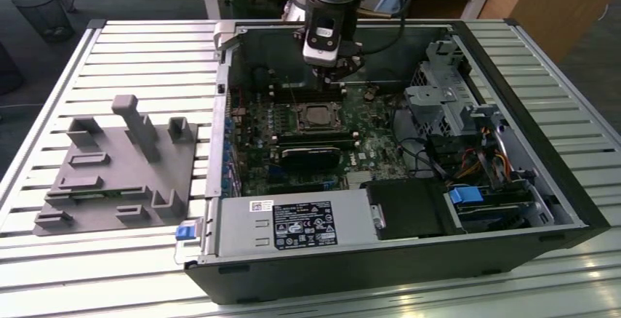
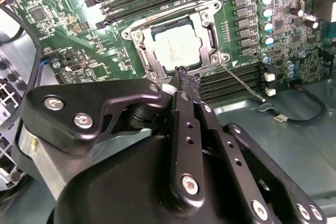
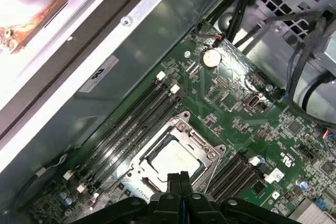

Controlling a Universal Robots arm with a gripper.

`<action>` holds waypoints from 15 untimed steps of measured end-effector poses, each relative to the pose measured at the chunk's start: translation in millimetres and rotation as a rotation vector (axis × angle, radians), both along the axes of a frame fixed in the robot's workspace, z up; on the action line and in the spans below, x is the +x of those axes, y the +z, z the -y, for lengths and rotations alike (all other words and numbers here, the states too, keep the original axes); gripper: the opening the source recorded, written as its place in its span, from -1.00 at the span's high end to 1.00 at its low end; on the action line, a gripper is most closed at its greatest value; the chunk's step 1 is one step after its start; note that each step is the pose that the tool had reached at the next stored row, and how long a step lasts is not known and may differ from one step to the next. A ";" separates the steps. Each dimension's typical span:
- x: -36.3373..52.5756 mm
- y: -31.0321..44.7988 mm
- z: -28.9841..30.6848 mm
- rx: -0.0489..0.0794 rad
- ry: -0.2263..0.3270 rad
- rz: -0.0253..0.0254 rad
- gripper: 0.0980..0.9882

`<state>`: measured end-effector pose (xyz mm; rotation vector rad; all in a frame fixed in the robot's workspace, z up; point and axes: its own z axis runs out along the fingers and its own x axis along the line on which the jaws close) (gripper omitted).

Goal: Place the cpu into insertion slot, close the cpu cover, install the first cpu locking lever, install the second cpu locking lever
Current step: 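Install the first cpu locking lever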

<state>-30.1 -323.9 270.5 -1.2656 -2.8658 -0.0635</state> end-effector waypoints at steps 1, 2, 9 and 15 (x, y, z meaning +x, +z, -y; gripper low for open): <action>0.0 0.0 0.0 0.000 0.006 0.0000 0.98; 0.0 0.0 0.0 0.000 0.011 0.0000 0.98; 0.0 0.0 0.0 0.000 0.038 0.0000 0.98; 0.0 0.0 0.0 0.000 0.060 0.0000 0.98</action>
